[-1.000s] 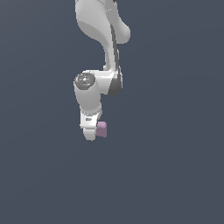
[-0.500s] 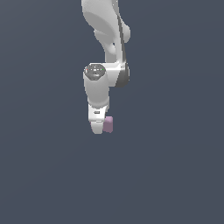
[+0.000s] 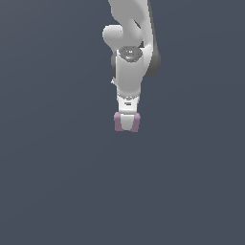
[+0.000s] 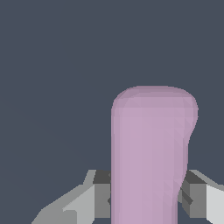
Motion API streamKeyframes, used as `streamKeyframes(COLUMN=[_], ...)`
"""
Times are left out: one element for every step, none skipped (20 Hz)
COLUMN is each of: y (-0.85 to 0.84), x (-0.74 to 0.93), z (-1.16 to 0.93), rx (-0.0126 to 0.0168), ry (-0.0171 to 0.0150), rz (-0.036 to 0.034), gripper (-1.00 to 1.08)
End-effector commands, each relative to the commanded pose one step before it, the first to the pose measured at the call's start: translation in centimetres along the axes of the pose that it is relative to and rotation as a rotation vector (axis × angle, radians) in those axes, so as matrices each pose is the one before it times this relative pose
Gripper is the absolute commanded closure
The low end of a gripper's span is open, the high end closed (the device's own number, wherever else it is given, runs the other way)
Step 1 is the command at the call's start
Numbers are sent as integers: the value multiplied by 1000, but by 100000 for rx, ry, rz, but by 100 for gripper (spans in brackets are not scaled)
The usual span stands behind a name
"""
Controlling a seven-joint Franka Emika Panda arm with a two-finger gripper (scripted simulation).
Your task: Pick up the object and move it to a goal position.
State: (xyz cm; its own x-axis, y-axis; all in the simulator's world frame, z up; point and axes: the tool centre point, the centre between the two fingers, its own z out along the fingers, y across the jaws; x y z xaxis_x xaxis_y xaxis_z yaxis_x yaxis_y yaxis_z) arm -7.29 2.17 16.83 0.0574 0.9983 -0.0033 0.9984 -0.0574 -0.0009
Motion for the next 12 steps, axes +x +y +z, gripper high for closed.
streamKeyframes(y=[-1324, -463, -436, -407, -377, -347, -316, -283, -250, -216, -180, -146], x=[1944, 728, 698, 661, 615, 579, 527, 492, 436, 389, 352, 285], z=[-1359, -503, -481, -455, -429, -397, -373, -335, -310, -278, -236, -213], rx=[-49, 0, 0, 0, 5, 0, -3, 0, -3, -3, 0, -6], ry=[-77, 0, 0, 0, 48, 0, 49, 0, 49, 49, 0, 69], rz=[35, 0, 0, 0, -7, 0, -1, 0, -1, 0, 0, 3], gripper=[108, 108, 108, 108, 108, 108, 108, 108, 108, 108, 108, 108])
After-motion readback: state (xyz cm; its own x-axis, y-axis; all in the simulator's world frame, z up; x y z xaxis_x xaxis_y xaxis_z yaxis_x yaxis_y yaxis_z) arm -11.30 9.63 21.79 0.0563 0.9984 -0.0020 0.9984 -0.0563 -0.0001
